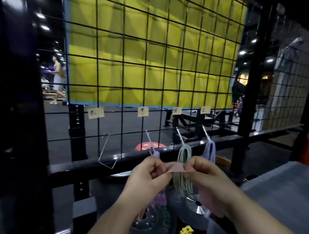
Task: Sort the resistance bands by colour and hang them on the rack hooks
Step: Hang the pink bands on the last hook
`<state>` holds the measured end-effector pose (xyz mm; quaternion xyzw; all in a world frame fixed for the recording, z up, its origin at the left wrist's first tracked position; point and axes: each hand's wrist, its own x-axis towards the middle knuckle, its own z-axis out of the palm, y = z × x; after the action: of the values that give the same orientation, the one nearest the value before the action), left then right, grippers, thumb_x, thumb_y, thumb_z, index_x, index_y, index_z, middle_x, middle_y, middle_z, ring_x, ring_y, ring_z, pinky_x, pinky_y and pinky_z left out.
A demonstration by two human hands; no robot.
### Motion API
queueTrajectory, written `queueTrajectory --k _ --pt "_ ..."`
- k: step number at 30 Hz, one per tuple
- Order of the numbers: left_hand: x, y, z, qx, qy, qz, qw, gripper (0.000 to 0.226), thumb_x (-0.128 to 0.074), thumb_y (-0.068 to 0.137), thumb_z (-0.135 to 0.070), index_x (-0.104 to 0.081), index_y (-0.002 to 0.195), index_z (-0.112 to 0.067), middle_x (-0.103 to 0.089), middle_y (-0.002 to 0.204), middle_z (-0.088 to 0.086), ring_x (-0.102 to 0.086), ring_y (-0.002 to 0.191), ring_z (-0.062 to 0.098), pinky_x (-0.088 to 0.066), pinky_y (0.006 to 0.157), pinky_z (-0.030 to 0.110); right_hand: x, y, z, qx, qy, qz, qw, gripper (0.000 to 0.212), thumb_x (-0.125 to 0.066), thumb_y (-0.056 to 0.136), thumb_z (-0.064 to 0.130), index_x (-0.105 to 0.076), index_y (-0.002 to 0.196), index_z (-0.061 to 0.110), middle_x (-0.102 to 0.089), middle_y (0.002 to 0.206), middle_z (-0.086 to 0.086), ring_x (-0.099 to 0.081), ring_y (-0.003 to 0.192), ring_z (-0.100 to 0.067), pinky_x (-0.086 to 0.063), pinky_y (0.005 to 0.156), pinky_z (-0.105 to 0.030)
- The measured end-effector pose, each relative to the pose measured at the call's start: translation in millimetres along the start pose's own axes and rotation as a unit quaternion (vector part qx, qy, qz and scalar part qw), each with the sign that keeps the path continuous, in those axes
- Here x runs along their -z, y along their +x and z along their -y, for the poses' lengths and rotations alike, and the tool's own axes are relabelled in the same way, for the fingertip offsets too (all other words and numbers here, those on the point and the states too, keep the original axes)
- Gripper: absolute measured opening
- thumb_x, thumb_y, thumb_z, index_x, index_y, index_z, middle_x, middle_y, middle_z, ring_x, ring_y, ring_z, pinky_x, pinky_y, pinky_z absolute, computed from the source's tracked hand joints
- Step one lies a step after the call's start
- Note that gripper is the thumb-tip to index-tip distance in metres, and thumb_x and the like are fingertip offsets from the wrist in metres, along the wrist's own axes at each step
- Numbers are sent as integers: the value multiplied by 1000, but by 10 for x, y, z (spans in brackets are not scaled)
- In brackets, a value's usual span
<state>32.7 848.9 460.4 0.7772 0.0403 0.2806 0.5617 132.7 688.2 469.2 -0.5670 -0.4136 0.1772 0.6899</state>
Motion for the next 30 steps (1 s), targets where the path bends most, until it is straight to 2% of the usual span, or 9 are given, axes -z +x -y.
queueTrajectory --k 3,6,11,14,16,18,23,26,30 --pt "265 -70 -62 -15 4 -44 999 14 -66 83 1 -58 81 -10 -71 77 -6 -60 66 6 -45 62 23 -247 165 36 -1 -60 15 998 10 -66 71 15 -60 79 12 -59 74 2 -58 73 -6 -44 66 -17" --pt "506 -134 -202 -32 31 -101 994 13 -62 84 4 -55 80 -6 -58 51 -13 -47 48 -2 -37 52 13 -525 380 50 -4 -103 32 994 11 -67 70 29 -64 77 20 -60 79 -2 -56 78 -14 -42 77 -30" --pt "919 -77 -210 -23 175 -216 960 11 -65 82 -18 -57 75 -22 -64 67 6 -51 55 14 -38 54 31 -1055 769 -8 7 -184 3 983 13 -61 71 41 -65 75 30 -59 70 13 -54 75 -8 -48 80 -39" --pt "1044 -30 -153 -15 236 -249 939 11 -59 84 -16 -55 77 -24 -60 60 2 -52 53 15 -33 49 29 -1246 913 -34 21 -233 -32 972 9 -59 86 27 -61 77 28 -57 62 19 -48 61 6 -40 69 -17" --pt "1080 -6 -105 -34 263 -259 929 17 -57 85 -10 -52 77 -25 -56 60 -2 -49 54 12 -32 49 28 -1311 974 -42 19 -286 -46 957 9 -55 92 23 -58 85 28 -61 82 14 -49 69 5 -33 66 -2" --pt "1097 17 -46 -57 291 -267 917 20 -57 84 -6 -52 77 -24 -55 66 -5 -50 61 7 -31 51 21 -1356 1038 -75 8 -306 -53 951 10 -53 93 24 -56 86 30 -63 103 3 -53 81 -5 -33 67 -1" --pt "1099 70 53 -66 330 -292 895 14 -57 84 -4 -55 78 -16 -50 65 -9 -48 65 13 -29 53 22 -1425 1153 -190 -20 -265 -46 963 18 -52 92 18 -54 80 31 -65 101 -4 -64 89 -16 -53 84 -36" --pt "1089 86 117 -37 350 -285 891 5 -58 88 -14 -54 85 -16 -51 67 -7 -52 71 23 -33 58 33 -1448 1178 -214 -68 -153 -31 985 13 -49 93 8 -55 89 19 -63 83 -2 -64 66 -12 -57 70 -34" --pt "1064 80 132 -10 373 -253 893 9 -53 93 -29 -50 97 -22 -55 72 -5 -53 76 17 -34 61 30 -1479 1242 -250 -130 12 -34 991 16 -43 94 -1 -51 103 8 -61 92 -18 -63 60 -18 -53 59 -33"
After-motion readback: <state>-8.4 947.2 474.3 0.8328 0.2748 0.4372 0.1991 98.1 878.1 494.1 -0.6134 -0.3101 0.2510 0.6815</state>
